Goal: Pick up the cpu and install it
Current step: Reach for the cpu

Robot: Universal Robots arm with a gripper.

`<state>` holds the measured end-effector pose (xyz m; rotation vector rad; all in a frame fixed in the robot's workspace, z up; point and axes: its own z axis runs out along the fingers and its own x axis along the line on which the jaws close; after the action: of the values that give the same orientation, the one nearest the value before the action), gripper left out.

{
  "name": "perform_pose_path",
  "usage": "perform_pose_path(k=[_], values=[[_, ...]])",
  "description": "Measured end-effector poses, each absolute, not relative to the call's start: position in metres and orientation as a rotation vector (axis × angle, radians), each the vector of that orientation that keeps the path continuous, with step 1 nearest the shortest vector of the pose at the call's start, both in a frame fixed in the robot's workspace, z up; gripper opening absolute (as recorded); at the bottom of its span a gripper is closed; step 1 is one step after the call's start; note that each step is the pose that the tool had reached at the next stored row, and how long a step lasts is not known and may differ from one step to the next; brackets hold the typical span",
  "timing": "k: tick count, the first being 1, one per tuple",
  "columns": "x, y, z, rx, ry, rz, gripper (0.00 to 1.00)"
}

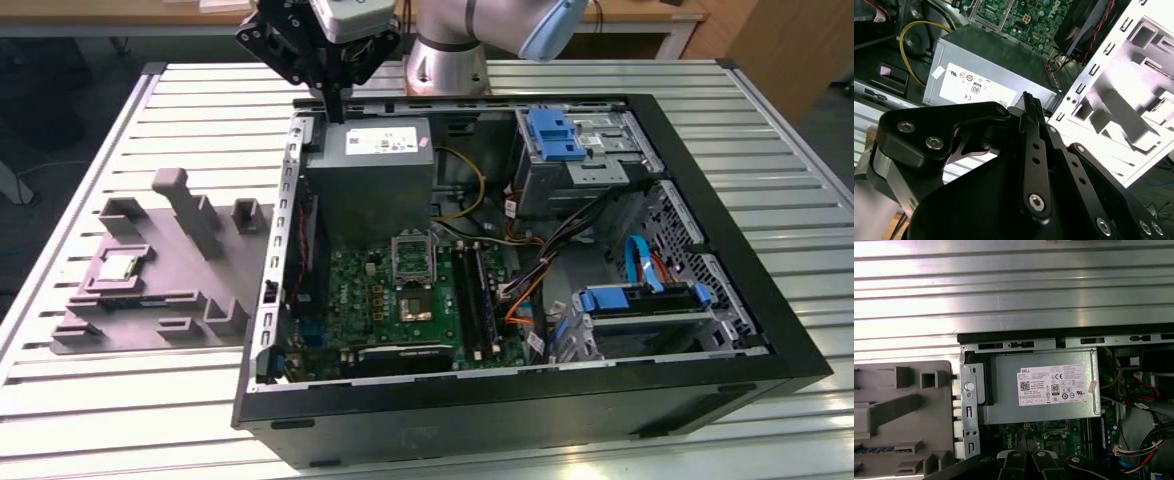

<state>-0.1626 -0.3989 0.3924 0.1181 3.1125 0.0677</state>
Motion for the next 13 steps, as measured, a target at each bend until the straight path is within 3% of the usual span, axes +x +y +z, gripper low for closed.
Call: perform_pose_path(k=[13], values=[[-0.1685,-0.3989,0.3922,0.118,3.112,0.069,0.11]])
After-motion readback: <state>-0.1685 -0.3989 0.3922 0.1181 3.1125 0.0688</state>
